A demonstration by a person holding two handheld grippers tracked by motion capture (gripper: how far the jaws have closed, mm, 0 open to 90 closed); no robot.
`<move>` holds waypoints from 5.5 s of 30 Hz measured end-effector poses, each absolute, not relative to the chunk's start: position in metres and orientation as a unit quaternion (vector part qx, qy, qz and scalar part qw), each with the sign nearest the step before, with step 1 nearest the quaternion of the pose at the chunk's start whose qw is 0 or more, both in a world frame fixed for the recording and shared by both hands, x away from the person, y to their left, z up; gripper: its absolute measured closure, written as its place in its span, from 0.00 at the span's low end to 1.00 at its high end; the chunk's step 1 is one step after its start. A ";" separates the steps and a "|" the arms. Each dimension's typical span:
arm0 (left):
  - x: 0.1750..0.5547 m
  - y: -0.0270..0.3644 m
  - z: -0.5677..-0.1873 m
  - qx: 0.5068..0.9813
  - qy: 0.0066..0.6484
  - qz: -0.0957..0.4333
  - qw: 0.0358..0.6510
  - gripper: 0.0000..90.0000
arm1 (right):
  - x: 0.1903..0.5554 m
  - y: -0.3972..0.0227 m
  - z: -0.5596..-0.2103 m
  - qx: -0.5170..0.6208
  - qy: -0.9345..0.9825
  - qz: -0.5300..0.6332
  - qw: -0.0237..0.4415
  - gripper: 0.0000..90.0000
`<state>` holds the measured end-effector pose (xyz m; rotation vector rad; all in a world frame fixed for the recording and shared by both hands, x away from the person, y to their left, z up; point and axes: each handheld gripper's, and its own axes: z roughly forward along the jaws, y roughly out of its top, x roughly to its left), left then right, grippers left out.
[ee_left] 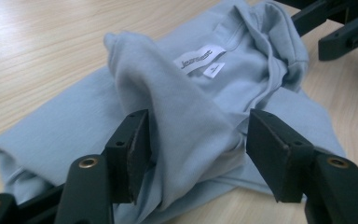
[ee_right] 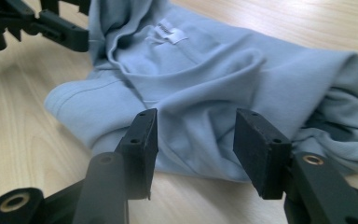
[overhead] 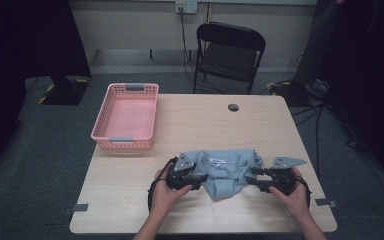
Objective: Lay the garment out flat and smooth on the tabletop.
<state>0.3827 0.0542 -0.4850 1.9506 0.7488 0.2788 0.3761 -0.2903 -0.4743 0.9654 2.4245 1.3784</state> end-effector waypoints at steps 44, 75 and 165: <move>0.412 0.064 -0.434 0.805 0.280 0.160 0.499 0.87 | 0.414 -0.273 -0.407 0.293 0.818 0.480 0.118 0.99; 0.493 0.048 -0.409 0.791 0.323 0.217 0.472 0.88 | 0.500 -0.263 -0.397 0.351 0.799 0.454 0.180 0.99; 0.405 0.065 -0.511 0.834 0.303 0.150 0.437 0.17 | 0.415 -0.229 -0.489 0.324 0.847 0.397 0.145 0.27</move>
